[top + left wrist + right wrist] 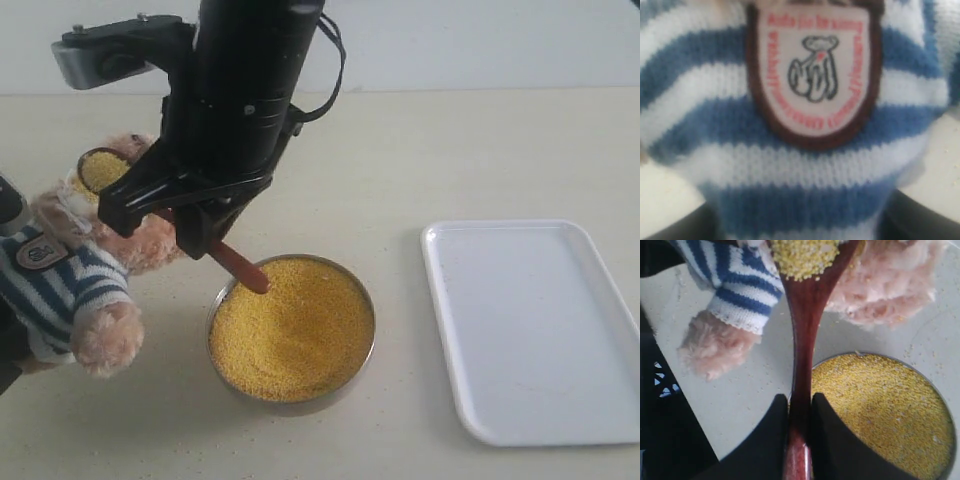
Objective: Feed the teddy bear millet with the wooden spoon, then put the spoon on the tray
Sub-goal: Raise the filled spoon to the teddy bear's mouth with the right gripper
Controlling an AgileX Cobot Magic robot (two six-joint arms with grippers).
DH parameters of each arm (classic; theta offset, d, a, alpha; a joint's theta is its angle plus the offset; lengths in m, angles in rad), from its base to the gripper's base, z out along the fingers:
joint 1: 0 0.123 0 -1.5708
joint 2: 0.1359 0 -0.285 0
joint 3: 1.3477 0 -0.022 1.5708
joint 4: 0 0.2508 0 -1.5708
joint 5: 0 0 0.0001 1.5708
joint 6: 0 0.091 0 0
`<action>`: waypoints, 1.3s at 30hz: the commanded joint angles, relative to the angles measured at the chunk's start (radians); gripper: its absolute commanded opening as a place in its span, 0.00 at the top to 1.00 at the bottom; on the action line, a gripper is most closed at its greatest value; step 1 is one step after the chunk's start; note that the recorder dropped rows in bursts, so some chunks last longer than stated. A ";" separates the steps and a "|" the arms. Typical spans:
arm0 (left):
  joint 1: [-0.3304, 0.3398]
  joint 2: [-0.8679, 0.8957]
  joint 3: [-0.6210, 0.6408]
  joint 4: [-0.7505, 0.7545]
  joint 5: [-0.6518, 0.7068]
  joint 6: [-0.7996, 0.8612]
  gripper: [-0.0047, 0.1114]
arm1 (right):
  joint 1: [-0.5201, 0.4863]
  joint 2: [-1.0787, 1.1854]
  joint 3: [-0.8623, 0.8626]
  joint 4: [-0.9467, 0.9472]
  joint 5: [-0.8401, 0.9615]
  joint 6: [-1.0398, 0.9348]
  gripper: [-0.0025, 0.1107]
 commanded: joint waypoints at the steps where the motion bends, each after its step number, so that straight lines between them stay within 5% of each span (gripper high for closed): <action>1: -0.004 -0.003 0.002 -0.015 -0.030 0.001 0.93 | -0.001 0.039 -0.047 0.045 -0.001 -0.011 0.98; 11: -0.004 -0.003 0.002 -0.015 -0.030 0.001 0.93 | -0.003 0.104 -0.109 0.069 -0.001 -0.007 0.98; 39: -0.004 -0.003 0.002 0.000 -0.046 0.001 0.93 | -0.160 0.123 -0.029 0.569 -0.001 -0.106 0.98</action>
